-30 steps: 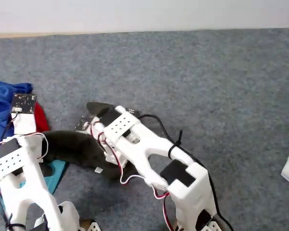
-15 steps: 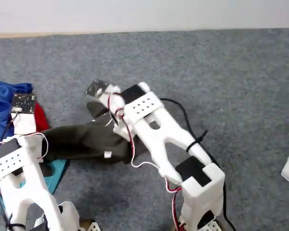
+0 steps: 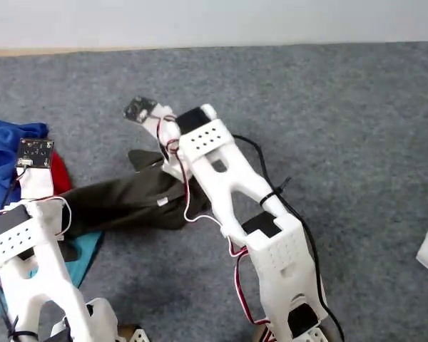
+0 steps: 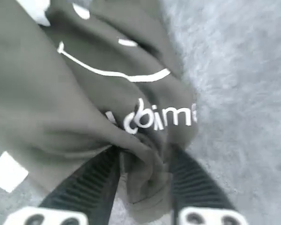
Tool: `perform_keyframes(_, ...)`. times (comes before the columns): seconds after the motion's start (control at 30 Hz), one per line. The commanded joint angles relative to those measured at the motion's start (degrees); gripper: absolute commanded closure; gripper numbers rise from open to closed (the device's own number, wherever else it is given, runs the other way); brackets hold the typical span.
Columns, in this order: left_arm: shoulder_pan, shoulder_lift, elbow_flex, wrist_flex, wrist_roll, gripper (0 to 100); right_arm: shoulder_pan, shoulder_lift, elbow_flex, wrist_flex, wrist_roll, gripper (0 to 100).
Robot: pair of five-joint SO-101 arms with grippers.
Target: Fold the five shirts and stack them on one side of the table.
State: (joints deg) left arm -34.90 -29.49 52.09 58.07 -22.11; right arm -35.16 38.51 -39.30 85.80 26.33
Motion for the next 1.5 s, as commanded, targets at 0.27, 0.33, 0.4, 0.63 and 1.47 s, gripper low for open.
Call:
perform_keyframes(0.27, 0.09, -0.79, -0.66, -0.79, 0.18, 100, 0.48, -1.98, -18.46, 17.27, 1.85, 77.8)
perform_keyframes(0.33, 0.09, -0.79, -0.66, -0.88, 0.18, 100, 0.31, -4.35, -16.44, 17.19, 2.02, 77.8)
perform_keyframes(0.4, 0.09, -0.79, -0.75, -0.88, 0.18, 100, -0.48, -6.90, -12.48, 17.27, 1.85, 77.8)
perform_keyframes(0.63, 0.09, -0.79, -0.75, -1.05, 0.18, 100, -1.45, -19.38, 9.49, 17.01, 1.76, 77.8)
perform_keyframes(1.47, 5.19, -0.79, -0.40, -1.14, 0.18, 100, -4.53, -22.99, 41.23, -9.63, 7.38, 77.5)
